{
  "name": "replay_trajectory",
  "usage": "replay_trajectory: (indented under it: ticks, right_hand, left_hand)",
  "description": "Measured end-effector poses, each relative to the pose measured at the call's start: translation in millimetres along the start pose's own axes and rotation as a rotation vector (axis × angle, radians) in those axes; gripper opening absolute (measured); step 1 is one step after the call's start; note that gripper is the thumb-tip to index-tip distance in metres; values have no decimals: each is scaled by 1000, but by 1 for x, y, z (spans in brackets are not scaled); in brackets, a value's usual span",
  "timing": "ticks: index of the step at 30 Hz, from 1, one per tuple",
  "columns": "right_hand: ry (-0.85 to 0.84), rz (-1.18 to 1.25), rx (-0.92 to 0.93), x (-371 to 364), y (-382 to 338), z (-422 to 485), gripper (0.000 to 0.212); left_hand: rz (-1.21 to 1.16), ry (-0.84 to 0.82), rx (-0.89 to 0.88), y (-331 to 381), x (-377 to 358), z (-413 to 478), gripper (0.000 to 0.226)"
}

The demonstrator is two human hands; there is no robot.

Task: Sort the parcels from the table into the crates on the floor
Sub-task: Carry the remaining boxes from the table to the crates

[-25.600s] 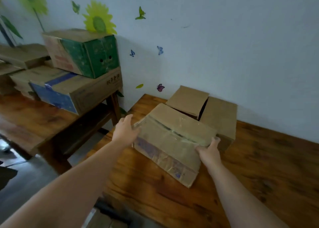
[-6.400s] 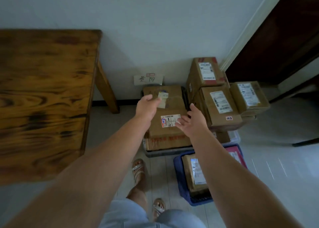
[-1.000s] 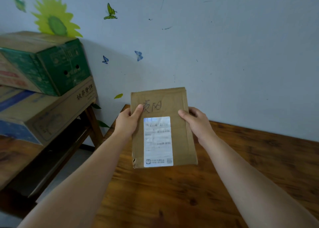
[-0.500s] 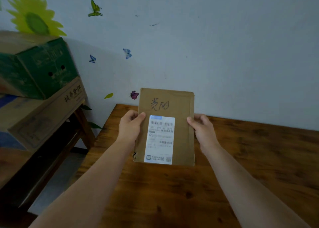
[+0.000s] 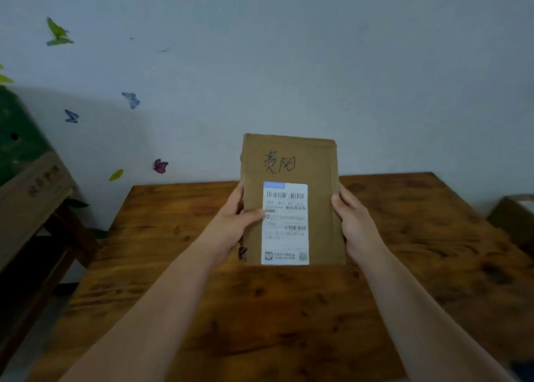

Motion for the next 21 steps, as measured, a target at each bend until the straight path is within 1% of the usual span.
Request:
replay_trajectory:
  ticks: [2,6,8,12,14,15,17,21]
  right_hand:
    - [52,-4,10,37,-2,-18,35]
    - [98,-20,47,124,-6,-68,32]
    - [151,-65,56,180,-8,-100,28]
    - [381,-151,-7,290,-6,-151,30]
    - [457,-209,-42,334,-6,-177,20]
    - [478,-225,-56,356,-5,-190,14]
    - [499,-230,-51,392,-4,-212,10]
    - [533,-206,-23,453,-7,-226,14]
  left_hand:
    - [13,-26,-3,-4,-35,-8,66]
    - [23,-83,-17,-12,-124,-24,68]
    - [3,-134,-6,-21,-182,-35,68]
    - [-47,-247,-26,-35,-288,-50,64]
    - [-79,-305,-25,-43,-334,-57,62]
    - [-84,-342,-14,-49,-358,-61,61]
    - [-93,-403,-2,-57,-400,-65,60]
    - [-99,-427,38,-68,-469,-49,59]
Point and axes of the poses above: each hand's wrist, its own z-axis towards the middle knuckle, its own x-axis out of the back of the hand, y = z × x, the point moved 6 cm from there along z, towards the middle knuckle, and after that the axes turned 2 degrees about -y, right-handed, at the moved point
